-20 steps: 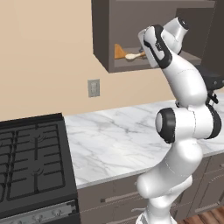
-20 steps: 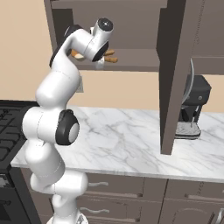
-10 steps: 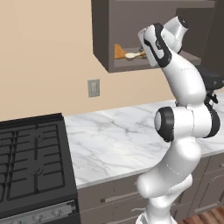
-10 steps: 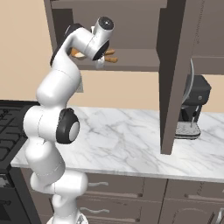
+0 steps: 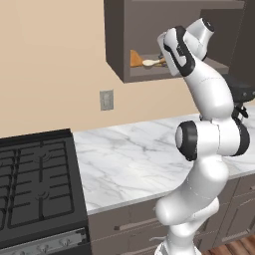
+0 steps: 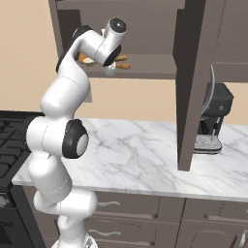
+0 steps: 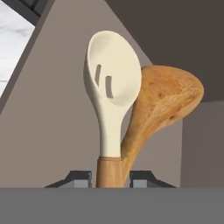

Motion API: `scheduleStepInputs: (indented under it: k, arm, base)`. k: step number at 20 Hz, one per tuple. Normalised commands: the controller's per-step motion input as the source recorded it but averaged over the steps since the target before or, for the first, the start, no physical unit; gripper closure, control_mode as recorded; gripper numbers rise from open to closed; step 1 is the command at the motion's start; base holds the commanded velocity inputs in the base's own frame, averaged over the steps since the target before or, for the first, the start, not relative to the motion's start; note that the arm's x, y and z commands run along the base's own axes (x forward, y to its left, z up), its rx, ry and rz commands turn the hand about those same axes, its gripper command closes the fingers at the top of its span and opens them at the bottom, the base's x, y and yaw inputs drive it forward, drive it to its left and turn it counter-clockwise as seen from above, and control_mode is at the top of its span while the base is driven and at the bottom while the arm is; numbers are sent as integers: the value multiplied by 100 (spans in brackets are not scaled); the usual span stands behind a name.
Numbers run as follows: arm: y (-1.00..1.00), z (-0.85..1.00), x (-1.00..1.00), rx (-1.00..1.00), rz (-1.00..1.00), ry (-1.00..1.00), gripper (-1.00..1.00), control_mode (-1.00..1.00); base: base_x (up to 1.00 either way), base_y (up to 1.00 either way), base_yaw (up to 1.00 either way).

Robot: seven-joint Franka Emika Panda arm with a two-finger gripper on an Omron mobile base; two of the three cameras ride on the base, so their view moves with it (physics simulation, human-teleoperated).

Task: Organize the utensils by type. Pick up the wooden spoons from the counter and place them in the open cabinet. Then pick up the metallic utensils from the counter and place them in the open drawer.

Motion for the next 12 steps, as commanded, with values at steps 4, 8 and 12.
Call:
scheduleStepInputs:
  k: [4,8,12]
  arm:
    - [0,-15,25,0,0,-6,100,-100]
    - [2,-18,29,0,0,-9,100,-100]
    - [4,-25,37,0,0,-9,100,-100]
  base:
    - [0,0,0]
    - [0,0,0]
    - [0,0,0]
